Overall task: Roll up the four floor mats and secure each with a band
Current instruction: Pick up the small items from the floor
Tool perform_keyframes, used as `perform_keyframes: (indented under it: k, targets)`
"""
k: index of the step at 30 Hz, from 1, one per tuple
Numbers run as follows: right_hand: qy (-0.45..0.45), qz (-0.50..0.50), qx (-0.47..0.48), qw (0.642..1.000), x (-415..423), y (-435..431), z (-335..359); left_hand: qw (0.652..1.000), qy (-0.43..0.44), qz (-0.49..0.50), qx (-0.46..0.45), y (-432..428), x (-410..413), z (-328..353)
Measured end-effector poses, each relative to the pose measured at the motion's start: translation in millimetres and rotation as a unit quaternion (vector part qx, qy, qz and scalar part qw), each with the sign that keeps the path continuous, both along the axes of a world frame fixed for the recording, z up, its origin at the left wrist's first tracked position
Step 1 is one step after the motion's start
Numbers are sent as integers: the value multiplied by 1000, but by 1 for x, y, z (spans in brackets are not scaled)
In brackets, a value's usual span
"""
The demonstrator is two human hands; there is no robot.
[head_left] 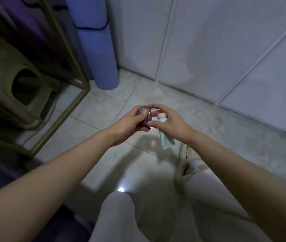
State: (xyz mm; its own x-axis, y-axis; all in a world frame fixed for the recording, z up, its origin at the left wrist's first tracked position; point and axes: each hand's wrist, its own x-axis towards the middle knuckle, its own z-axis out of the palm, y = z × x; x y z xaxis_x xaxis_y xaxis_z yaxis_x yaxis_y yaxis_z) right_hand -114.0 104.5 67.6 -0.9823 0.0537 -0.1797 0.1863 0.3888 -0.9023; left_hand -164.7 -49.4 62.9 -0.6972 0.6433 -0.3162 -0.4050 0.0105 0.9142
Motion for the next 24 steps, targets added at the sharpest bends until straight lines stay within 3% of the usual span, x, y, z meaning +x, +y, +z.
perform_keyframes:
  k: [4,7,9,12,16,21,24]
  targets:
    - [32,41,21,998,-11,-33,50,996,59,72,3,-28,6,40]
    - [58,66,69,994,-23,-61,79,971,187,112,-97,-57,6,68]
    - [87,76,109,987,-33,-82,95,924,305,124,-193,-81,3,86]
    - [127,104,157,974,-48,-116,121,854,405,130,-299,-119,-2,117]
    - [160,139,230,950,-69,-160,154,720,515,131,-446,-176,-14,158]
    - [194,165,268,929,-106,-208,207,617,558,175,-526,-254,-48,214]
    - [223,187,270,918,-134,-237,243,571,540,223,-576,-292,-73,248]
